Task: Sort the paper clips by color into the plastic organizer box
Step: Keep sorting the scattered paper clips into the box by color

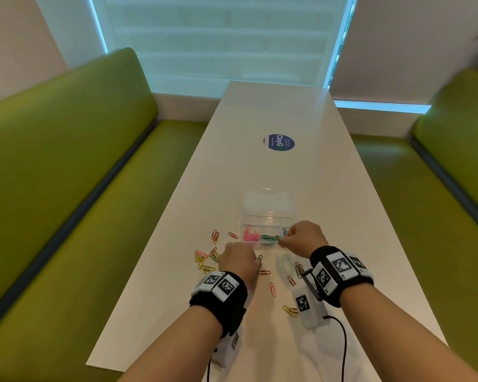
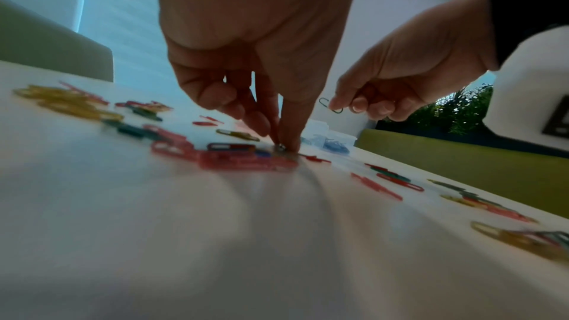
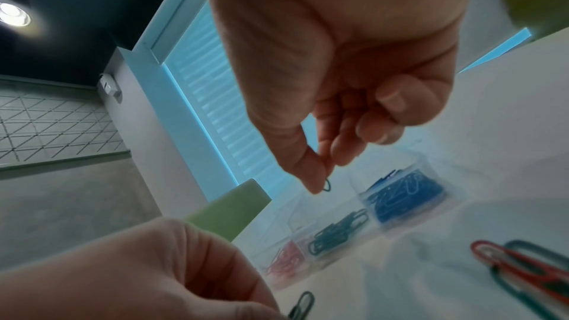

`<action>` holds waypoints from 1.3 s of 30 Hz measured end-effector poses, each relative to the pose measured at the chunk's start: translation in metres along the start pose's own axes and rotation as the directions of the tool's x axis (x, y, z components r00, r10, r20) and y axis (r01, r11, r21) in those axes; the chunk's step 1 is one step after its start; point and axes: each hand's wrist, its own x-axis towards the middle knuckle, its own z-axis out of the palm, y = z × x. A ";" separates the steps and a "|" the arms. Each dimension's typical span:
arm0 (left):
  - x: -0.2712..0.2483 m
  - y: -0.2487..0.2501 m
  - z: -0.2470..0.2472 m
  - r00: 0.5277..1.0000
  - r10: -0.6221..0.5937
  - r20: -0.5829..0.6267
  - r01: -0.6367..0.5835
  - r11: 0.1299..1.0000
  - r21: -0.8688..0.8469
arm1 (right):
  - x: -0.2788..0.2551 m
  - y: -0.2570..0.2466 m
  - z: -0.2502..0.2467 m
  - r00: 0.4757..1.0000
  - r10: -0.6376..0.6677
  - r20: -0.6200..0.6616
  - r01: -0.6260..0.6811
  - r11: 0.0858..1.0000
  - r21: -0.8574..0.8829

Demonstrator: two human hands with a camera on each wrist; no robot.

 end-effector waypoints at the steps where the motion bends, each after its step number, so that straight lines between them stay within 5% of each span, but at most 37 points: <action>1: 0.001 0.001 -0.001 1.000 -0.007 0.013 0.007 1.000 0.003 | 0.001 0.001 0.000 1.000 0.005 -0.004 -0.005 1.000 -0.003; 8: 0.003 -0.001 -0.012 0.992 -0.002 0.126 0.002 1.000 -0.005 | 0.014 -0.005 -0.003 1.000 0.001 0.017 0.000 0.999 -0.045; 22: -0.009 -0.017 -0.041 0.998 0.063 0.013 -0.062 0.995 -0.083 | 0.019 -0.009 -0.002 0.999 -0.032 0.026 0.033 0.999 -0.033; 31: 0.007 0.021 -0.044 0.973 0.170 -0.153 -0.189 0.974 -0.122 | -0.021 0.048 -0.037 0.989 0.021 -0.144 -0.014 0.999 0.048; 39: 0.015 0.040 -0.036 0.976 0.185 -0.116 -0.189 0.982 -0.023 | -0.049 0.100 -0.043 0.985 0.117 -0.126 -0.113 0.993 0.038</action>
